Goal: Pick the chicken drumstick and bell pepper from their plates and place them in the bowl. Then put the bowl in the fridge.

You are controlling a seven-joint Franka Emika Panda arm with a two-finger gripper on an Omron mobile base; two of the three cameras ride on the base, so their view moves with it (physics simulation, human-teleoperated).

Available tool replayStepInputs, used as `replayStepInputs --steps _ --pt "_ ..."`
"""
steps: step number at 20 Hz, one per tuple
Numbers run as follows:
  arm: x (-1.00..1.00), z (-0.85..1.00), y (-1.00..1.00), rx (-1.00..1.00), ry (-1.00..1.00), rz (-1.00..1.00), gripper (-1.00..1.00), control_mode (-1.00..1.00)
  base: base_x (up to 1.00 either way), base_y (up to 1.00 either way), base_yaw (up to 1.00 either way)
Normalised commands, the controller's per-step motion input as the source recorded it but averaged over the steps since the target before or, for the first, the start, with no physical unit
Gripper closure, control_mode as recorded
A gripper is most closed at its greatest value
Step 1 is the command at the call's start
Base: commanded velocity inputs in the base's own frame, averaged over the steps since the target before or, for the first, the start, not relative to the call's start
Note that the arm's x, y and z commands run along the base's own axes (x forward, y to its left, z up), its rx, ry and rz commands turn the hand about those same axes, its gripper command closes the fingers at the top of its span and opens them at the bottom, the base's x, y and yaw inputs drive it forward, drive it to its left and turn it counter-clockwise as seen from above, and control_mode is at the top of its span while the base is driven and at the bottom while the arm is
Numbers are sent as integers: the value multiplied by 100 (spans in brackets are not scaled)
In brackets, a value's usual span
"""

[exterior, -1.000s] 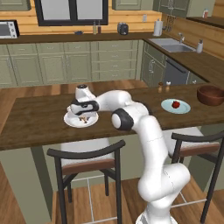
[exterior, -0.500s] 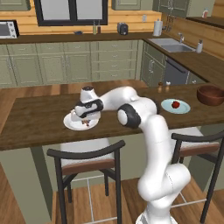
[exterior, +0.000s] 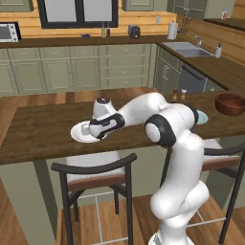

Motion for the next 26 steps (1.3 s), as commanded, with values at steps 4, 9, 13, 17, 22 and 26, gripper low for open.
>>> replayStepInputs --steps 4,9,13,17,22,26 --pt "-91 50 -92 15 0 0 100 -100 0 0 0" --pt "-89 62 -96 13 11 0 100 -100 0 0 0" --pt "-87 16 -100 0 -1 -1 100 -100 0 0 0" --pt "-54 42 -76 0 0 -1 100 -100 0 0 0" --pt "-58 52 -56 -1 0 -1 100 -100 0 0 0" --pt "-70 48 -23 -7 1 -12 100 -100 0 0 0"
